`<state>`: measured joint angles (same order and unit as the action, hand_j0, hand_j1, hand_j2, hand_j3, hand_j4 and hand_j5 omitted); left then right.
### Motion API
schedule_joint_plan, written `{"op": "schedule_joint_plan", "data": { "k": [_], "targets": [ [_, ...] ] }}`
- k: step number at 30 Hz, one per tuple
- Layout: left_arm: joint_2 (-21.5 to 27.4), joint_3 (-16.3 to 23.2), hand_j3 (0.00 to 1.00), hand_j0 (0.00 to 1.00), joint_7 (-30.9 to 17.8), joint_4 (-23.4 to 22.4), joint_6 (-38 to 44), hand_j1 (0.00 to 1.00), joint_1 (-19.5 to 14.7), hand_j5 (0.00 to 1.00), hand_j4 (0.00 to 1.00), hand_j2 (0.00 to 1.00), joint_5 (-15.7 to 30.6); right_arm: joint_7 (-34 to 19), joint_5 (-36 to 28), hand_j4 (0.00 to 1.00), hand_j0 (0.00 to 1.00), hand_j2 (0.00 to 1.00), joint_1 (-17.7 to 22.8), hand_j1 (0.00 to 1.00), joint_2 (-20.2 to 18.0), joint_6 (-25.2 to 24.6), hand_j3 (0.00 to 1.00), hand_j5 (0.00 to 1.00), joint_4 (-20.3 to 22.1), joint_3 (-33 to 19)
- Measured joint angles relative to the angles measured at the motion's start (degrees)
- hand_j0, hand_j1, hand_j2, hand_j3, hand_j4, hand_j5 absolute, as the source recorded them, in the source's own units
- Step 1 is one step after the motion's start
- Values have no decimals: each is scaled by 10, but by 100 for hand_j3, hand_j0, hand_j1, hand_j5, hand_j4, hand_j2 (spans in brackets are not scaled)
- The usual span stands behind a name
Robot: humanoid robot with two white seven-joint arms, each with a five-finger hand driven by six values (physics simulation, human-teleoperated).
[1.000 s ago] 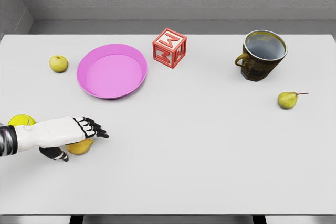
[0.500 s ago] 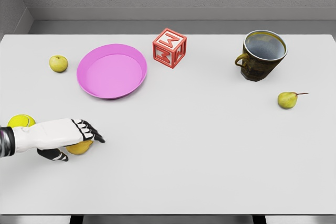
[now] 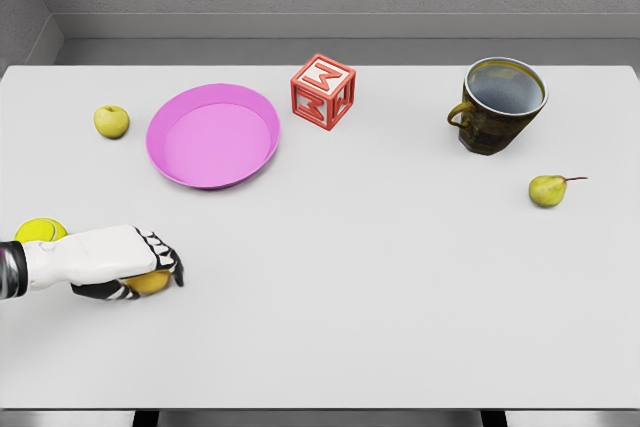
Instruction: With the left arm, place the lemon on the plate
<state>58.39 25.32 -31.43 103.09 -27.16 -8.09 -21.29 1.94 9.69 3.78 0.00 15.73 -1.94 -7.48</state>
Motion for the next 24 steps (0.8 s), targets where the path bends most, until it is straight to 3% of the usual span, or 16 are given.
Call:
{"op": "schedule_joint_plan", "data": {
  "k": [24],
  "targets": [
    [19, -10, 43, 43, 0, 0, -6, 43, -11, 43, 43, 43, 31, 0, 0, 100, 100, 100, 0, 100, 0, 0, 100, 100, 0, 0]
  ]
}}
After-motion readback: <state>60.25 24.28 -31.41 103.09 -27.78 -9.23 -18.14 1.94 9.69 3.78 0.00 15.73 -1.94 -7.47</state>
